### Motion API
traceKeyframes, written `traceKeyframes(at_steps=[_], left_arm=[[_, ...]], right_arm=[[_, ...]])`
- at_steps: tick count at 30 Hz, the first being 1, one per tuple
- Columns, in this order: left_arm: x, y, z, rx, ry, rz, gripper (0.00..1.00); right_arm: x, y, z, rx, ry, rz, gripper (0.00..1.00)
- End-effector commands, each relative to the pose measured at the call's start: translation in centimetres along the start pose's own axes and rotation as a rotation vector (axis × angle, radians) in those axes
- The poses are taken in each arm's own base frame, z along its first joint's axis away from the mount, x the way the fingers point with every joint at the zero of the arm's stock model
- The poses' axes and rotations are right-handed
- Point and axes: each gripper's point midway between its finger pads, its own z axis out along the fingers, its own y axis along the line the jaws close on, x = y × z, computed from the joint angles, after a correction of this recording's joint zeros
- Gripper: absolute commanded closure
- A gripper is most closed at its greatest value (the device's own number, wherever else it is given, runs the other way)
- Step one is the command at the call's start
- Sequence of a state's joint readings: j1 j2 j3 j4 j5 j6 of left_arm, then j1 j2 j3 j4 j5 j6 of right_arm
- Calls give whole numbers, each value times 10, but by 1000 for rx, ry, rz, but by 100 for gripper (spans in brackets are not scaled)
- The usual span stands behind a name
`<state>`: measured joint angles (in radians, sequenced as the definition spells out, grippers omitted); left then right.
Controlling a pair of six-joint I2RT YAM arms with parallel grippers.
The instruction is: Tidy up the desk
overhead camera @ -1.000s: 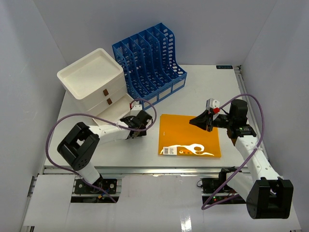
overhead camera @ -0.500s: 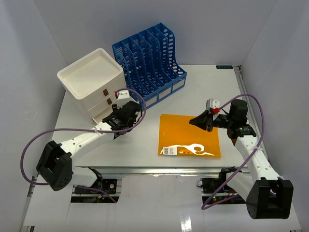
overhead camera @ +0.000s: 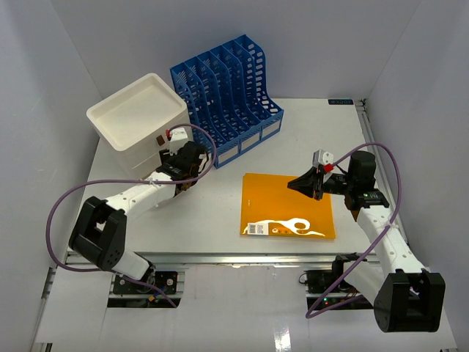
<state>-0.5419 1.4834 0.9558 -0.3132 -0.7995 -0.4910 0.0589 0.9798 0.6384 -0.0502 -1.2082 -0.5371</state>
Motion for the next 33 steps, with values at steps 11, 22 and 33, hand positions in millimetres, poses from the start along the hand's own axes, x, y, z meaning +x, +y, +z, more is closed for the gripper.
traceKeyframes(at_steps=[11, 22, 33], left_arm=[[-14, -68, -57, 586, 7, 150, 31], [68, -92, -80, 975, 202, 597, 55], [78, -53, -10, 647, 184, 914, 30]], right_arm=[[-6, 0, -1, -11, -14, -37, 85], [-5, -1, -1, -7, -10, -36, 85], [-4, -2, -2, -6, -10, -33, 85]])
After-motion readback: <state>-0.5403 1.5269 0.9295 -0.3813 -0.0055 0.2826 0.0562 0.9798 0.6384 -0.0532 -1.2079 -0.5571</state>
